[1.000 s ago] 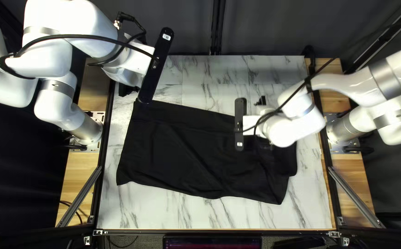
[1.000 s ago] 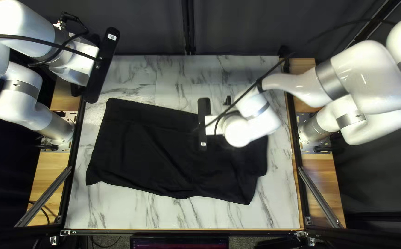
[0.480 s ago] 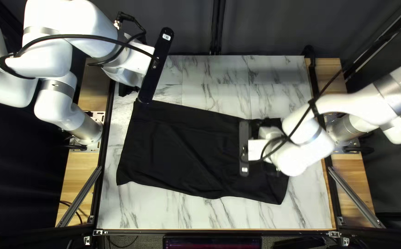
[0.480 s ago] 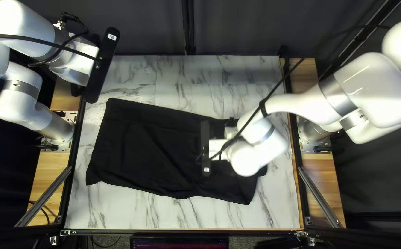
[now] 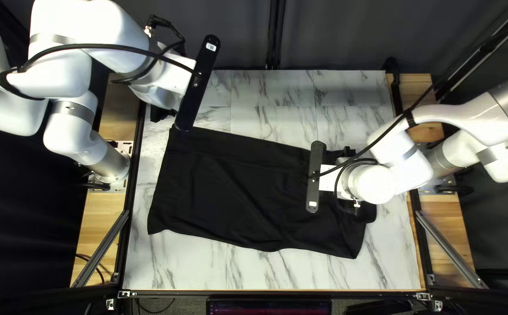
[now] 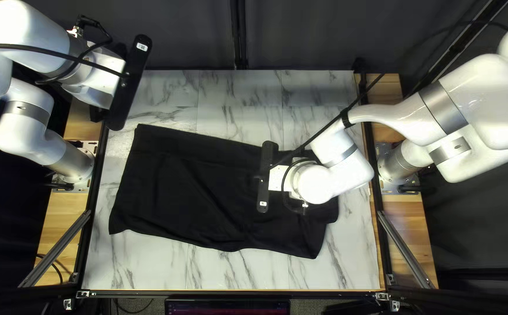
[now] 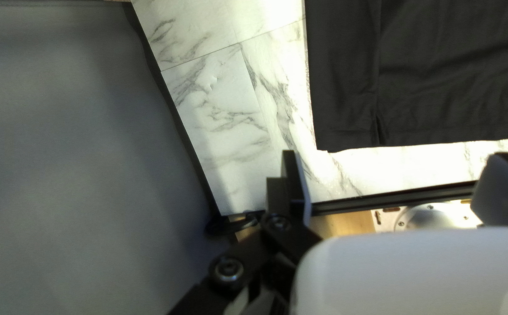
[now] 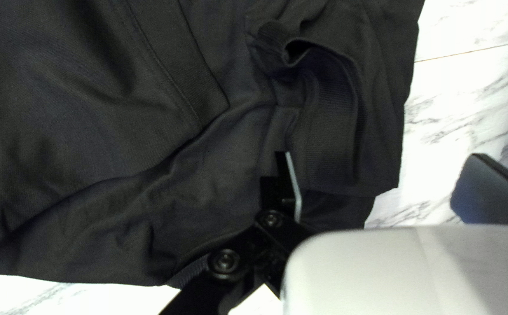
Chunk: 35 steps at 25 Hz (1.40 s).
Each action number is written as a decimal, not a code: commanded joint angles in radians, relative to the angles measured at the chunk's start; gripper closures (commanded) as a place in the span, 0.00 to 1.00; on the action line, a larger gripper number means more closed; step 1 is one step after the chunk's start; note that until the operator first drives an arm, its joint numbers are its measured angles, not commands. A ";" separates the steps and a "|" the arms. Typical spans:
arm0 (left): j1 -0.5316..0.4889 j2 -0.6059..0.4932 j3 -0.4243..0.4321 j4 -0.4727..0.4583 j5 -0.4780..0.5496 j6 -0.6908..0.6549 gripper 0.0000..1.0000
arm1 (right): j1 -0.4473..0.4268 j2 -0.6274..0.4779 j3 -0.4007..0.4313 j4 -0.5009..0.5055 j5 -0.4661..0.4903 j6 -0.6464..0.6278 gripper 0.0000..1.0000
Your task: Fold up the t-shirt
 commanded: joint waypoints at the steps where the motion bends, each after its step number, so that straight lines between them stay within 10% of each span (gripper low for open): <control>1: 0.000 0.000 0.000 0.000 0.000 0.000 0.00 | -0.130 -0.081 0.014 0.175 0.011 -0.290 0.00; 6: 0.000 0.000 0.000 0.000 0.000 0.000 0.00 | -0.257 -0.163 0.047 0.456 -0.021 -0.587 0.00; 35: 0.000 0.000 0.000 0.000 0.000 0.000 0.00 | -0.351 -0.027 0.137 0.592 -0.142 -0.541 0.00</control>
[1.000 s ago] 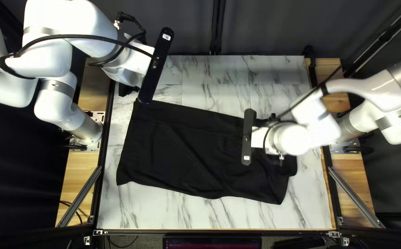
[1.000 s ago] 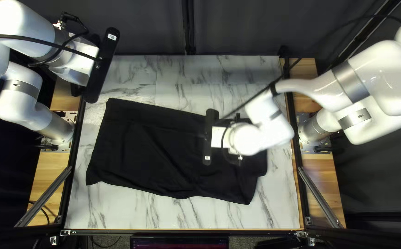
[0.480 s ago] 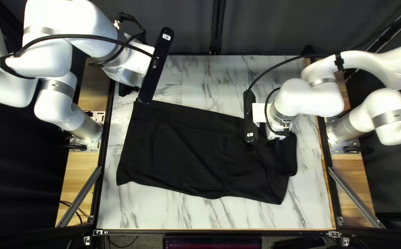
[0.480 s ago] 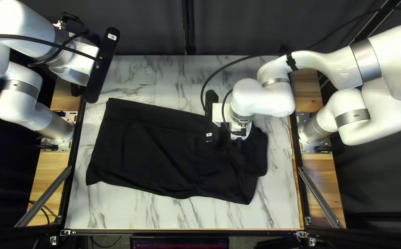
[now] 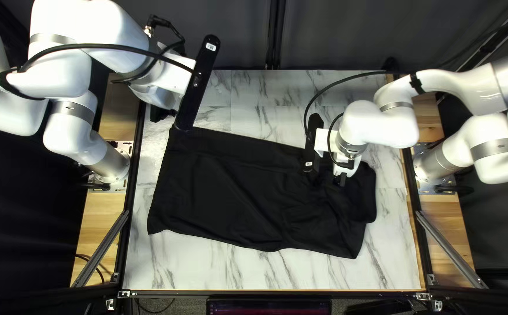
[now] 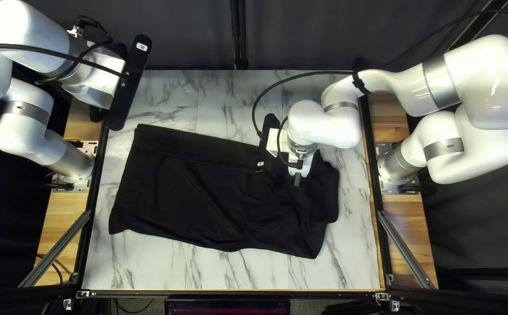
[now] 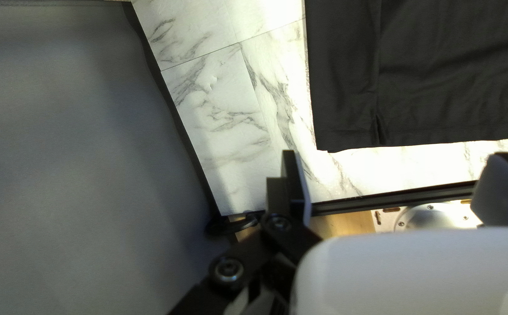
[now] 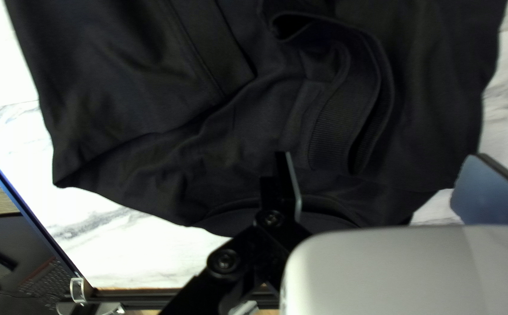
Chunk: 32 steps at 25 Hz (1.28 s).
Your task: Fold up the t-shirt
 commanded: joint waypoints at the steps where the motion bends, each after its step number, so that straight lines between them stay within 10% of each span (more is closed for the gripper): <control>1: 0.000 0.000 0.000 0.000 0.000 0.000 0.00 | -0.014 0.016 0.016 0.029 -0.014 -0.012 0.00; 3: 0.000 0.000 0.000 0.000 0.000 0.000 0.00 | -0.019 0.023 0.017 0.040 -0.018 -0.019 0.00; 6: 0.000 0.000 0.000 0.000 0.000 0.000 0.00 | -0.020 0.031 0.007 0.043 -0.017 -0.019 0.37; 7: 0.000 0.000 0.000 0.000 0.000 0.000 0.00 | -0.020 0.031 0.006 0.043 -0.017 -0.019 0.78; 8: 0.000 0.000 0.000 0.000 0.000 0.000 0.00 | -0.020 0.027 0.005 0.040 -0.014 -0.014 0.98; 10: 0.000 0.000 0.000 0.000 0.000 0.000 0.00 | -0.022 0.013 0.006 0.032 -0.004 -0.006 1.00; 23: 0.000 0.000 0.000 0.000 0.000 0.000 0.00 | -0.031 -0.117 0.025 -0.013 0.063 0.027 1.00; 25: 0.000 0.000 0.000 0.000 0.000 0.000 0.00 | -0.028 -0.096 0.027 0.005 0.038 0.008 0.00; 32: 0.000 0.000 0.000 0.000 0.000 0.000 0.00 | -0.017 -0.012 0.007 0.093 -0.016 -0.070 0.00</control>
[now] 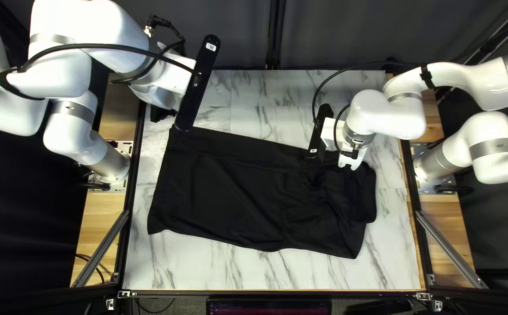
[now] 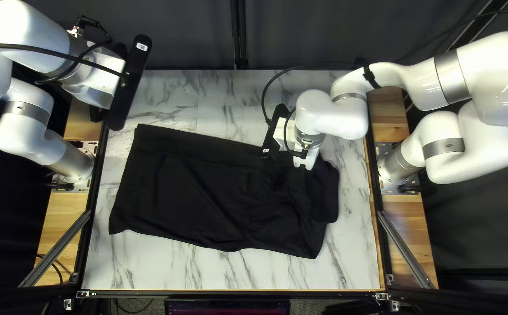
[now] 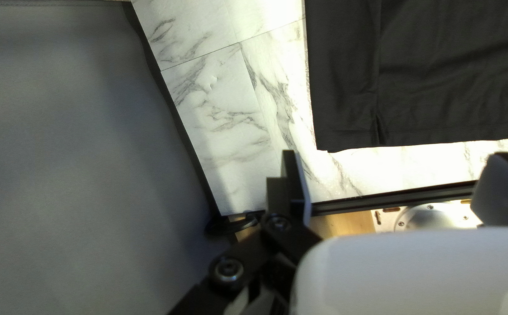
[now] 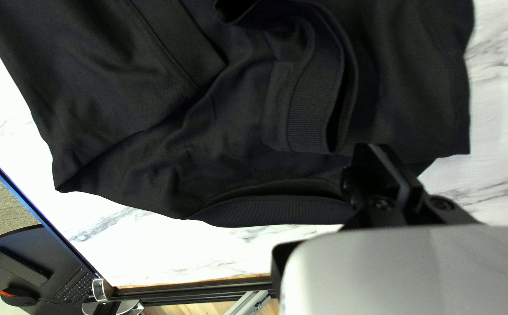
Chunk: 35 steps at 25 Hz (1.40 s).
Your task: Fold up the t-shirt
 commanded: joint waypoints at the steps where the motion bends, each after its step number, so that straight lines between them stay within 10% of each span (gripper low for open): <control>1: 0.000 0.000 0.000 0.000 0.000 0.000 0.00 | 0.000 0.030 -0.007 0.052 -0.023 -0.048 0.00; 6: 0.000 0.000 0.000 0.000 0.000 0.000 0.00 | -0.007 0.056 -0.009 0.089 -0.033 -0.090 0.00; 8: 0.000 0.000 0.000 0.000 0.000 0.000 0.00 | -0.003 0.060 -0.014 0.095 -0.032 -0.094 0.14; 9: 0.000 0.000 0.000 0.000 0.000 0.000 0.00 | -0.003 0.061 -0.014 0.095 -0.032 -0.095 0.76; 10: 0.000 0.000 0.000 0.000 0.000 0.000 0.00 | 0.000 0.059 -0.016 0.095 -0.029 -0.091 1.00; 35: 0.000 0.000 0.000 0.000 0.000 0.000 0.00 | -0.030 -0.158 0.001 -0.011 0.139 0.017 1.00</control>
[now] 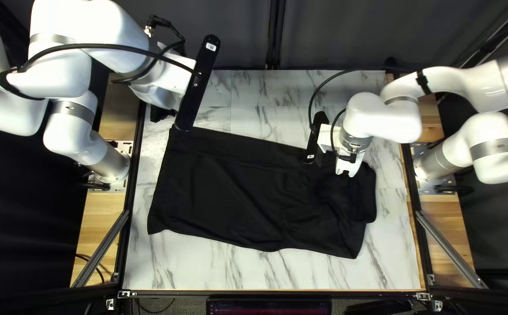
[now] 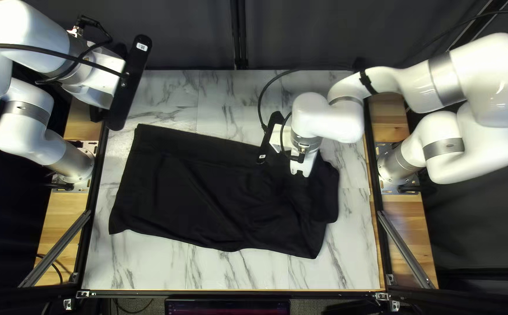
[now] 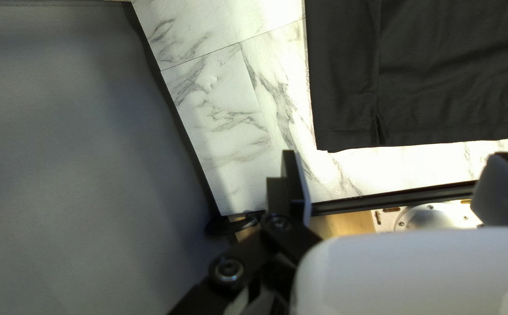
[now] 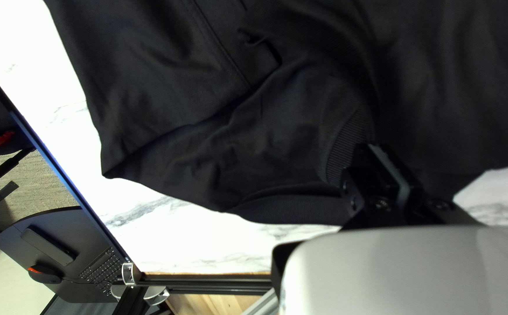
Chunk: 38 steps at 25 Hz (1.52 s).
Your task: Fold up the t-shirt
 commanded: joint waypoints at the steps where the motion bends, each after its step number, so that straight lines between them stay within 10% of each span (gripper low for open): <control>1: 0.000 0.000 0.000 0.000 0.000 0.000 0.00 | -0.057 -0.048 0.017 -0.019 0.038 -0.027 1.00; 8: 0.000 0.000 0.000 0.000 0.000 0.000 0.00 | -0.183 -0.038 0.085 0.000 -0.012 -0.159 1.00; 9: 0.000 0.000 0.000 0.000 0.000 0.000 0.00 | -0.192 -0.026 0.090 0.007 -0.026 -0.178 0.24; 11: 0.000 0.000 0.000 0.000 0.000 0.000 0.00 | -0.188 -0.011 0.082 0.007 -0.030 -0.183 0.00; 17: 0.000 0.000 0.000 0.000 0.000 0.000 0.00 | -0.025 -0.055 0.029 -0.133 0.007 -0.042 0.00; 27: 0.000 0.000 0.000 0.000 0.000 0.000 0.00 | 0.251 0.096 -0.039 -0.269 -0.081 -0.180 0.00; 38: 0.000 0.000 0.000 0.000 0.000 0.000 0.00 | 0.208 0.027 0.060 -0.260 -0.186 -0.263 0.00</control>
